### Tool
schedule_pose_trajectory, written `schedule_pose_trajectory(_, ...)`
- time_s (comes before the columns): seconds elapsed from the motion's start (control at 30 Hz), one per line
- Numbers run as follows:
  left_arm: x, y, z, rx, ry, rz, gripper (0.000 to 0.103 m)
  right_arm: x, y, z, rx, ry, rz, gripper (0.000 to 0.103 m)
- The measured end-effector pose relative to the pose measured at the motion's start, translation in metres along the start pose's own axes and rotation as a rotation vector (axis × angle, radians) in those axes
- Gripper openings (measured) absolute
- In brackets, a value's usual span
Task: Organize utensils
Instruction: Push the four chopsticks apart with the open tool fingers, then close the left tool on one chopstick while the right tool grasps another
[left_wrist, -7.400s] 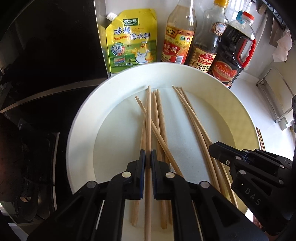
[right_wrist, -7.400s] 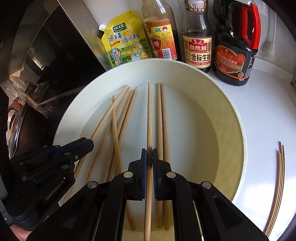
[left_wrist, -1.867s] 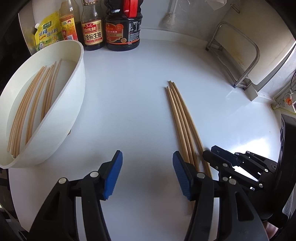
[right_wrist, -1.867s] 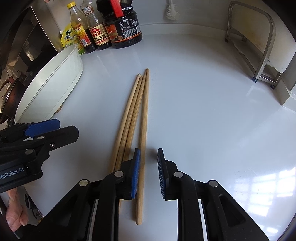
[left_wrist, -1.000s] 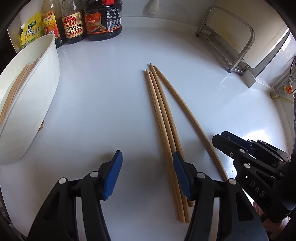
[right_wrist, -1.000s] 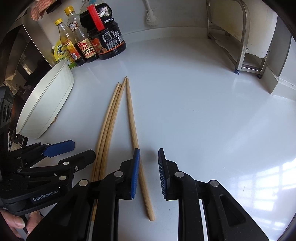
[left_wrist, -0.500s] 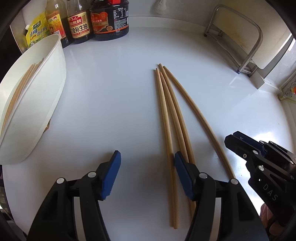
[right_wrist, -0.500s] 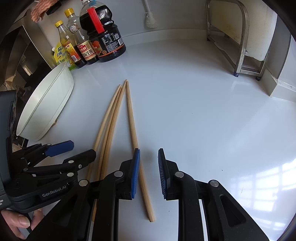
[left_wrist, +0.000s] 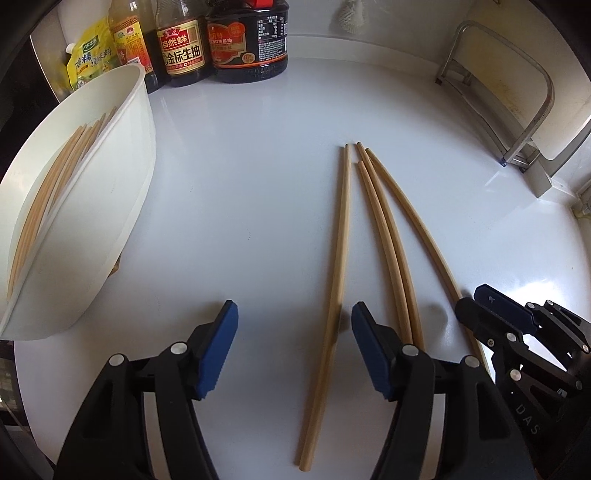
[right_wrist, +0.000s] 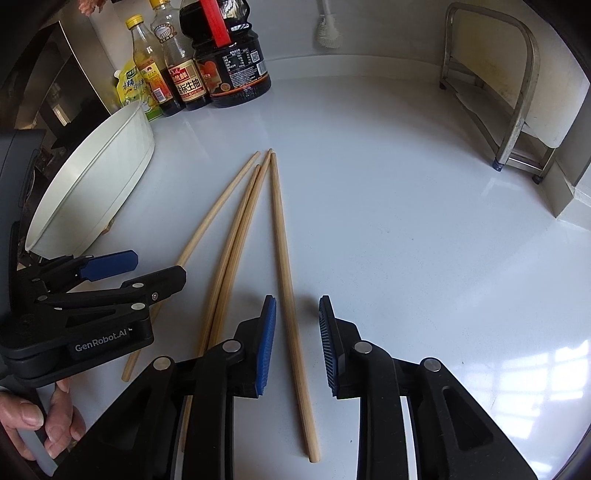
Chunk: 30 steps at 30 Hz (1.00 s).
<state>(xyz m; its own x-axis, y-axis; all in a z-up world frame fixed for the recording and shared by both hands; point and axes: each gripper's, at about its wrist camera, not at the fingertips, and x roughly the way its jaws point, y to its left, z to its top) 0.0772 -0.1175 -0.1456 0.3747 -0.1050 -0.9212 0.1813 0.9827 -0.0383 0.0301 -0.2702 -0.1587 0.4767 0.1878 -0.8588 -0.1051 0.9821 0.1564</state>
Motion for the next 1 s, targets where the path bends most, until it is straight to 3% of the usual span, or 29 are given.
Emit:
schedule_pose_trajectory(0.3, 0.002, -0.008, 0.004, 0.027, -0.012, 0.011, 0.059, 0.007, 0.012, 0.004, -0.067, -0.007, -0.056, 0.023)
schedule_pose_trajectory(0.47, 0.000, -0.008, 0.002, 0.040, -0.024, -0.006, 0.038, 0.010, 0.023, 0.003, -0.130, -0.012, -0.081, 0.023)
schedule_pose_trajectory(0.53, -0.001, -0.009, 0.002, 0.048, -0.024, -0.024, 0.019, 0.010, 0.025, 0.002, -0.140, -0.012, -0.081, 0.022)
schedule_pose_trajectory(0.57, -0.001, -0.010, 0.002, 0.051, -0.020, -0.039, 0.007, 0.011, 0.025, 0.002, -0.142, -0.012, -0.074, 0.014)
schedule_pose_trajectory(0.6, -0.001, -0.011, 0.002, 0.054, -0.014, -0.054, 0.007, 0.011, 0.026, 0.003, -0.143, -0.010, -0.077, 0.006)
schedule_pose_trajectory(0.8, -0.001, -0.010, 0.003, 0.051, 0.024, -0.132, 0.007, 0.008, 0.019, 0.005, -0.066, -0.004, -0.030, 0.006)
schedule_pose_trajectory(1.0, -0.016, -0.004, 0.005, 0.060, 0.014, -0.170, 0.007, -0.008, 0.014, 0.009, 0.032, -0.024, 0.007, 0.006)
